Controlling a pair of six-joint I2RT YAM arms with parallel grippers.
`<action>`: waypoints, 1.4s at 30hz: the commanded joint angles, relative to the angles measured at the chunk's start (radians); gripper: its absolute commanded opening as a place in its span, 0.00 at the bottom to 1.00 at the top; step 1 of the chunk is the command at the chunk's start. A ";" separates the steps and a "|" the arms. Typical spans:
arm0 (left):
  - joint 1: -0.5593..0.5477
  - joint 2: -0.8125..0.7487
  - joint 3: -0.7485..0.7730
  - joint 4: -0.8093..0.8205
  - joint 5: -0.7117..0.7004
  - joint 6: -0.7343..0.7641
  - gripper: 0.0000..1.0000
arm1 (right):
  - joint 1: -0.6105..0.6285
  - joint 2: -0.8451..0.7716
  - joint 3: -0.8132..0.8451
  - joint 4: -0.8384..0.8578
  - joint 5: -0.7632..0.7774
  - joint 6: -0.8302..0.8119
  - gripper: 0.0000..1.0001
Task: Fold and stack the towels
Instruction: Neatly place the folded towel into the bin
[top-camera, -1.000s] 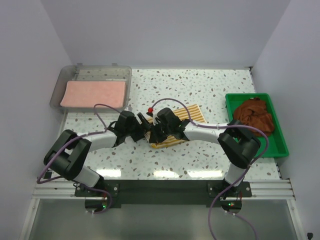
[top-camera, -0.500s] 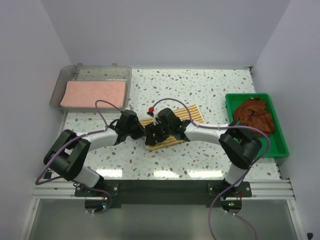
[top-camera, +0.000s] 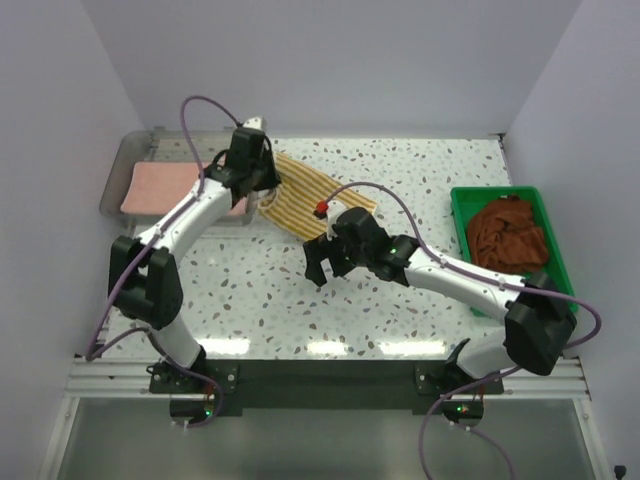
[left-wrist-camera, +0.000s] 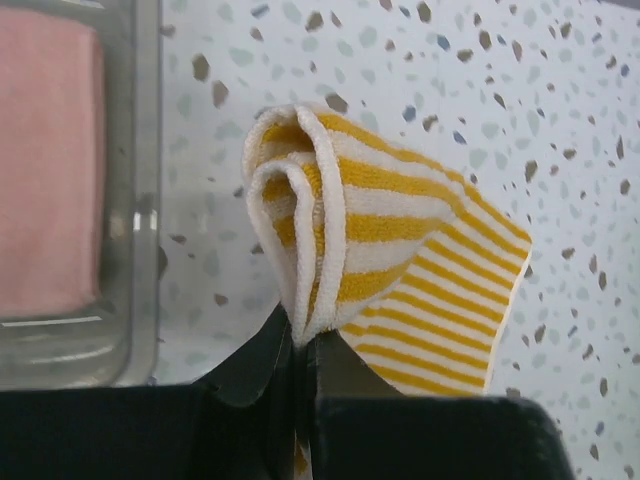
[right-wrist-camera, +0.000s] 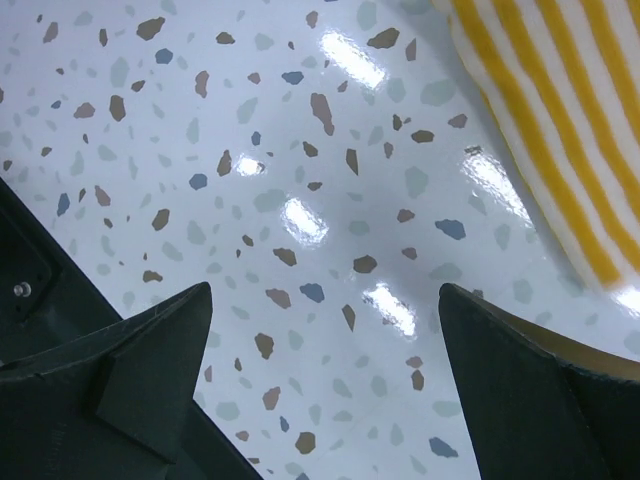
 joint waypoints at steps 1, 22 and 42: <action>0.076 0.091 0.221 -0.169 -0.062 0.175 0.00 | -0.004 -0.056 0.019 -0.102 0.072 -0.045 0.99; 0.309 0.407 0.756 -0.520 -0.438 0.475 0.00 | -0.030 -0.022 0.052 -0.225 0.085 -0.107 0.99; 0.444 0.466 0.739 -0.310 -0.493 0.819 0.00 | -0.032 0.076 0.139 -0.277 0.075 -0.103 0.99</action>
